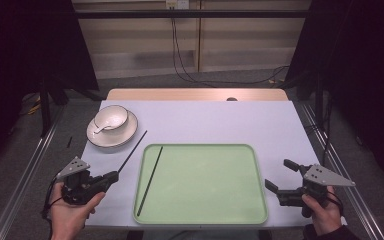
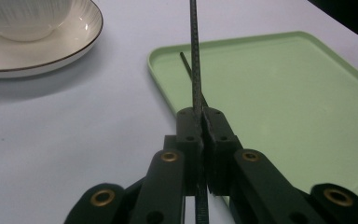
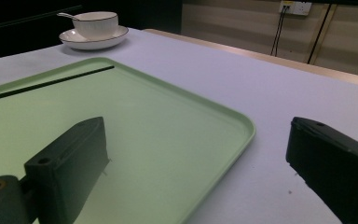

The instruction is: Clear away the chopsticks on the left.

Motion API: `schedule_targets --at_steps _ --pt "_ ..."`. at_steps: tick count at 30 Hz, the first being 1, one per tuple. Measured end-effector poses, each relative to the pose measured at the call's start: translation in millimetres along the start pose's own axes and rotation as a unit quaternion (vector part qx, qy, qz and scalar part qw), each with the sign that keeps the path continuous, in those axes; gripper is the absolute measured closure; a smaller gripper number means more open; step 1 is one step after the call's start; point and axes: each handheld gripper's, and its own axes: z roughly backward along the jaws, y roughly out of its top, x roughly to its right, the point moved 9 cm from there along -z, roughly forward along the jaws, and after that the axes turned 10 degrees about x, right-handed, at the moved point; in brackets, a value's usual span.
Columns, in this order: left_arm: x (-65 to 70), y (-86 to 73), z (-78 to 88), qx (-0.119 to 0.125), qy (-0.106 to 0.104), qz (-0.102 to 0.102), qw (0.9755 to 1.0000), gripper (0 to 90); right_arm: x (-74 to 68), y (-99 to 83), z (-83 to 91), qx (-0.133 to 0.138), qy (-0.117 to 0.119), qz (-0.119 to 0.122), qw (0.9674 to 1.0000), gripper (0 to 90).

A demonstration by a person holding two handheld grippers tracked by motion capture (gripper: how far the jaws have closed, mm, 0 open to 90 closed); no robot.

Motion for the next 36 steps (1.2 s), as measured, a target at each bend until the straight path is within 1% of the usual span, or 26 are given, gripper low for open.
schedule_targets --at_steps 1,2,3,4,5,6,7,8,9,11,12,13,14,16,19,20,22,23,24,27,28,30,31,32,33,36 --pt "3.1 -0.5 1.0 0.003 -0.001 0.011 0.9999 86.1 0.0 0.0 -0.1 0.000 0.000 0.000 1.0000 4.8" --pt "9.8 -2.9 1.9 -0.002 0.000 0.010 0.9999 86.1 -0.5 0.0 -0.2 0.000 0.002 0.000 1.0000 4.7" --pt "9.8 -2.9 1.9 -0.002 0.000 0.010 0.9999 86.1 -0.5 0.0 -0.2 0.000 0.002 0.000 1.0000 4.7" --pt "13.8 -3.4 0.5 -0.001 -0.001 0.015 0.9999 86.1 -0.3 -0.1 -0.6 0.000 0.000 0.000 1.0000 4.7" --pt "16.9 -4.8 -1.5 -0.004 -0.001 0.017 0.9998 86.1 -0.2 -0.1 -0.7 0.000 -0.001 0.000 1.0000 4.7" --pt "19.1 -6.4 -4.6 -0.008 0.001 0.014 0.9999 86.1 -0.3 -0.1 -0.6 -0.001 0.001 0.001 1.0000 4.7" --pt "21.2 -8.2 -8.3 -0.011 0.004 0.017 0.9998 86.1 -0.6 0.1 -1.0 0.001 0.000 0.001 1.0000 4.7" --pt "22.7 -10.2 -11.7 -0.016 0.001 0.018 0.9997 86.1 -0.6 0.2 -0.8 0.001 0.001 0.000 1.0000 4.7" --pt "23.7 -11.8 -15.3 -0.019 0.002 0.024 0.9995 86.1 -0.6 0.2 -0.8 0.001 0.001 0.000 1.0000 4.7" --pt "24.3 -14.6 -21.3 -0.027 0.009 0.023 0.9993 86.1 -0.4 0.1 -1.0 0.001 0.000 -0.001 1.0000 4.8" --pt "25.1 -15.6 -24.3 -0.030 0.012 0.026 0.9992 86.1 -0.4 0.2 -1.2 0.001 0.001 0.001 1.0000 4.8" --pt "26.1 -16.0 -27.3 -0.029 0.014 0.033 0.9989 86.1 -0.6 0.3 -1.4 0.002 0.001 0.001 1.0000 4.7" --pt "26.8 -16.7 -29.9 -0.033 0.017 0.034 0.9987 86.1 -0.6 0.3 -1.6 0.002 0.001 0.002 1.0000 4.7" --pt "28.7 -17.0 -35.2 -0.038 0.028 0.037 0.9982 86.1 -0.6 0.4 -1.6 0.002 0.002 0.002 1.0000 4.7" --pt "33.4 -17.5 -42.9 -0.045 0.030 0.043 0.9976 86.1 -0.7 0.4 -1.6 0.001 0.003 0.003 1.0000 4.7" --pt "33.9 -17.9 -45.1 -0.046 0.036 0.044 0.9973 86.1 -0.5 0.2 -1.7 0.001 0.002 0.004 1.0000 4.8" --pt "36.5 -19.0 -49.3 -0.052 0.036 0.046 0.9969 86.0 -0.9 0.1 -1.6 0.001 0.003 0.002 1.0000 4.8" --pt "38.7 -20.9 -54.0 -0.058 0.039 0.046 0.9965 86.0 -0.9 0.0 -1.7 0.000 0.004 0.003 1.0000 4.8" --pt "41.1 -22.3 -56.6 -0.063 0.040 0.051 0.9959 86.0 -0.5 0.0 -2.1 0.001 0.004 0.004 1.0000 4.7" --pt "45.2 -23.0 -61.3 -0.062 0.043 0.051 0.9958 86.0 -1.5 -0.3 -2.1 -0.002 0.005 0.000 1.0000 4.7" --pt "47.5 -23.9 -63.6 -0.065 0.042 0.053 0.9956 86.0 -1.5 0.0 -2.2 0.000 0.004 0.000 1.0000 4.7" --pt "50.1 -25.8 -66.9 -0.069 0.043 0.051 0.9953 86.0 -1.5 -0.1 -2.3 -0.001 0.004 0.001 1.0000 4.7" --pt "51.1 -26.4 -68.4 -0.066 0.047 0.054 0.9952 86.0 -1.5 -0.2 -2.4 0.000 0.005 0.000 1.0000 4.8" --pt "51.7 -28.0 -69.7 -0.070 0.050 0.054 0.9948 86.1 -1.3 -0.3 -2.4 -0.001 0.005 0.001 1.0000 4.7" --pt "52.4 -29.9 -71.1 -0.075 0.050 0.058 0.9942 86.0 -1.6 -0.1 -2.4 0.000 0.005 0.000 1.0000 4.7" --pt "51.7 -33.8 -73.7 -0.080 0.057 0.061 0.9932 86.0 -1.6 -0.2 -2.3 -0.001 0.004 0.001 1.0000 4.8"
